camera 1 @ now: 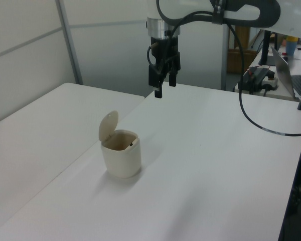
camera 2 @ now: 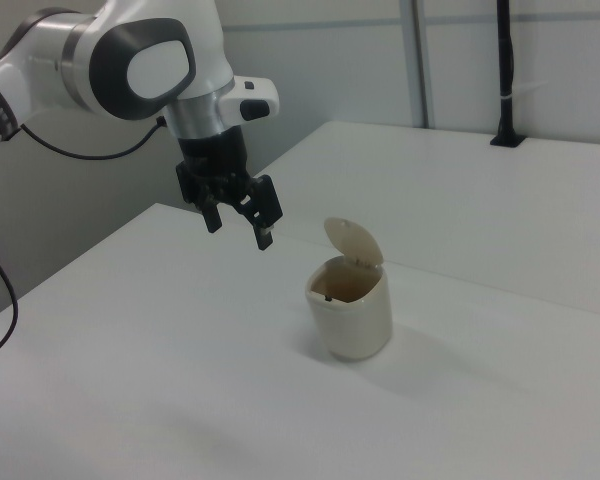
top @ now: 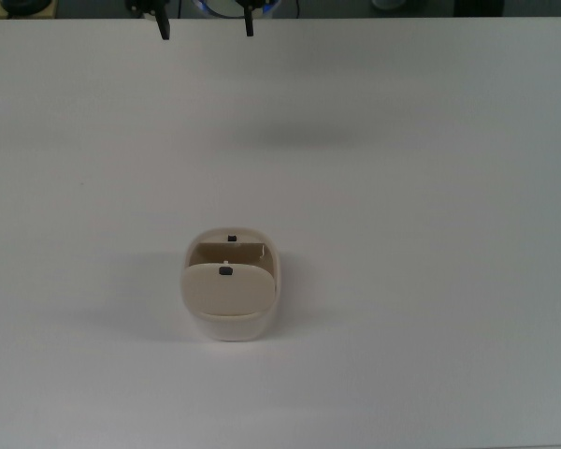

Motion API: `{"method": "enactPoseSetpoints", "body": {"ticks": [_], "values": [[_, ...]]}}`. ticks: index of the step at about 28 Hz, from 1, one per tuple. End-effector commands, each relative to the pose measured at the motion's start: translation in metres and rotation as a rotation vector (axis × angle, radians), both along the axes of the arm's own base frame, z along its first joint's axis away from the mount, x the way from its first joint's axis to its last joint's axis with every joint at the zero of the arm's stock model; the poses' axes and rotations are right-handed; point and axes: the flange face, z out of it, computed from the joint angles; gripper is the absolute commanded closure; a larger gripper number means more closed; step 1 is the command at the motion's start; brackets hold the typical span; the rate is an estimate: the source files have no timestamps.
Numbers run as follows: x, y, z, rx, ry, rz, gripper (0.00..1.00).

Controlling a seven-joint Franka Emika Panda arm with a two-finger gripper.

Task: Close the trash can
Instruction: 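Move the gripper toward the raised lid of the cream trash can, then push the open lid down with the gripper fingertips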

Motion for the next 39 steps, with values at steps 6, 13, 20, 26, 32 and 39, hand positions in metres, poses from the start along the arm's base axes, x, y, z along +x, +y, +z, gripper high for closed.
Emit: {"method": "enactPoseSetpoints", "body": {"ticks": [6, 13, 20, 26, 32, 39], "values": [[0.042, -0.001, -0.040, -0.077, -0.077, 0.041, 0.00], [0.073, 0.023, -0.054, -0.071, -0.209, 0.050, 0.00], [0.108, 0.024, -0.060, -0.047, -0.420, -0.072, 0.05], [0.126, 0.027, -0.065, -0.066, -0.548, -0.081, 0.14], [0.142, 0.033, -0.086, -0.122, -0.610, -0.112, 0.29], [0.156, 0.051, -0.115, -0.154, -0.651, -0.118, 0.64]]}}
